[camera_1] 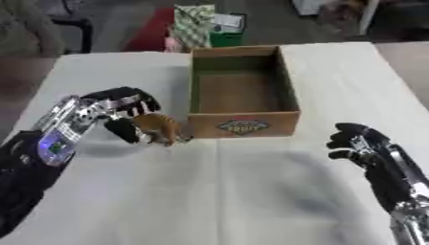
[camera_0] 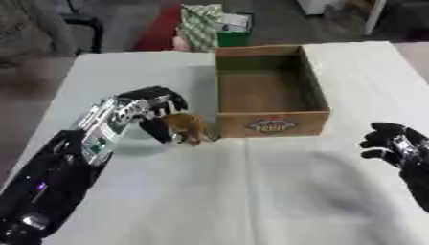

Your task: Pick up objects on the table and place them in the box.

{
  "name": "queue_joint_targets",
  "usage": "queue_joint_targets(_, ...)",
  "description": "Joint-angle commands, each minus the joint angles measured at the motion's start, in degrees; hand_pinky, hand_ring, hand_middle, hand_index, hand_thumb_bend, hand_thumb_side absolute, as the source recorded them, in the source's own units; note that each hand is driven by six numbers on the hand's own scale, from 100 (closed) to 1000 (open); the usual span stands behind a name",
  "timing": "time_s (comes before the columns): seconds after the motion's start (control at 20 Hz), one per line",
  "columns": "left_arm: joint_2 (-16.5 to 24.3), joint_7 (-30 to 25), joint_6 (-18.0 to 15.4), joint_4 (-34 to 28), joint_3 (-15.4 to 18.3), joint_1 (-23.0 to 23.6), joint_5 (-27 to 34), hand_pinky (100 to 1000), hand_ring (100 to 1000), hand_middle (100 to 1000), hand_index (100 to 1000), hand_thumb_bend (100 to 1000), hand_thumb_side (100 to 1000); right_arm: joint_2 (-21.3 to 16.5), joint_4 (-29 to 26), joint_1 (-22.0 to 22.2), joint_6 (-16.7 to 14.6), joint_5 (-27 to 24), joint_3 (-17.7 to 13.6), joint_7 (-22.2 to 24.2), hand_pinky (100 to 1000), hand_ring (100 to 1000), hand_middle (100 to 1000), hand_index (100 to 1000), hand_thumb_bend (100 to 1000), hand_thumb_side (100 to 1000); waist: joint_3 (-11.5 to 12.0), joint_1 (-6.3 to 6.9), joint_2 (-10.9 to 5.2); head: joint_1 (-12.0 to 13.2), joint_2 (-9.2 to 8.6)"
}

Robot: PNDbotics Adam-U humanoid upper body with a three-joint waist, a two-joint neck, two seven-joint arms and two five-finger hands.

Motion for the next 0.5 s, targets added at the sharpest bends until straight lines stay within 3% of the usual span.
queue_joint_targets(0.05,0.24,-0.73,-0.57,1.05,0.16,-1.89,-0.9,702,695,710,806,349,186,-0.85,-0.87,-0.73,-0.15,0.14,-0.01,0.17,631,675,612,764,100,605,-0.23,-0.19,-0.66,-0.17,0.4)
queue_joint_targets(0.2,0.17,-1.32,-0.87,2.13,0.15,-2.26,-1.05,674,618,614,744,299,169,-0.88,-0.85,-0.73,-0.16,0.19,-0.04,0.16,631,675,612,764,100,606,-0.4,-0.17,-0.61,-0.25,0.53)
queue_joint_targets(0.35,0.21,-1.4,-0.67,2.48,0.26,-2.36,-0.58,628,518,497,659,181,149,-0.87,-0.83,-0.74,-0.14,0.24,-0.05,0.14,631,675,612,764,100,607,-0.46,-0.12,-0.58,-0.33,0.66)
queue_joint_targets(0.45,0.27,-1.31,-0.22,2.53,0.34,-2.39,-0.12,605,475,448,608,100,178,-0.87,-0.81,-0.77,-0.12,0.25,-0.04,0.15,631,675,612,764,100,607,-0.48,-0.07,-0.58,-0.43,0.73)
queue_joint_targets(0.5,0.29,-1.07,0.12,2.5,0.43,-2.4,0.09,582,441,405,566,100,220,-0.86,-0.8,-0.78,-0.12,0.25,-0.05,0.14,631,675,612,764,100,608,-0.49,-0.06,-0.58,-0.47,0.74)
